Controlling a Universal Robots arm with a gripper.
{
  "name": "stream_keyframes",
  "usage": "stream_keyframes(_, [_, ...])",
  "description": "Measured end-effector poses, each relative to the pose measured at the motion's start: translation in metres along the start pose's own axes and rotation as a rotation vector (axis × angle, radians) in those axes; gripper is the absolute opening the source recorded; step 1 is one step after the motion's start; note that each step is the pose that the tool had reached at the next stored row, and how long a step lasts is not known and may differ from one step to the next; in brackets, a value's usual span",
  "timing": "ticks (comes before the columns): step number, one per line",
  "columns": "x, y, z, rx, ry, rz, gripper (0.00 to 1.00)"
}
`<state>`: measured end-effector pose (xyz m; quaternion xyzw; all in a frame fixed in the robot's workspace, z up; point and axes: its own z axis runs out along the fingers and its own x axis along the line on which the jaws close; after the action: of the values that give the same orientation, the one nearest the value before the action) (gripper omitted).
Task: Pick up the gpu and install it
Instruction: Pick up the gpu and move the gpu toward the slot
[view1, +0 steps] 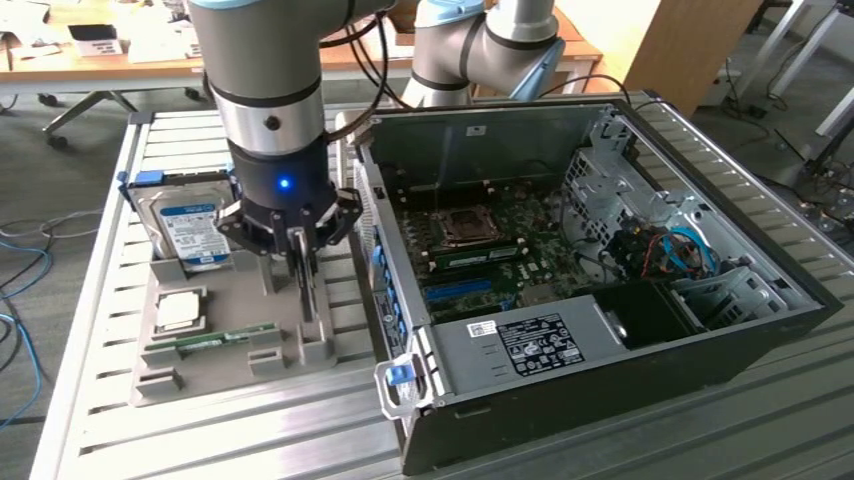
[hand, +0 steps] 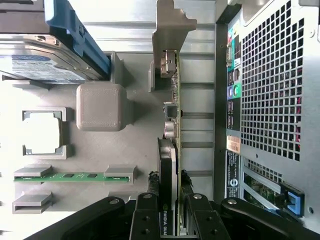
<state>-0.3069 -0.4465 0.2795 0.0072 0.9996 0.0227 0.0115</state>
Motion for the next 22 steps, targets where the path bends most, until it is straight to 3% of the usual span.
stream_keyframes(22, [-0.001, 0.0024, -0.0525, -0.0001, 0.0001, 0.000, 0.27])
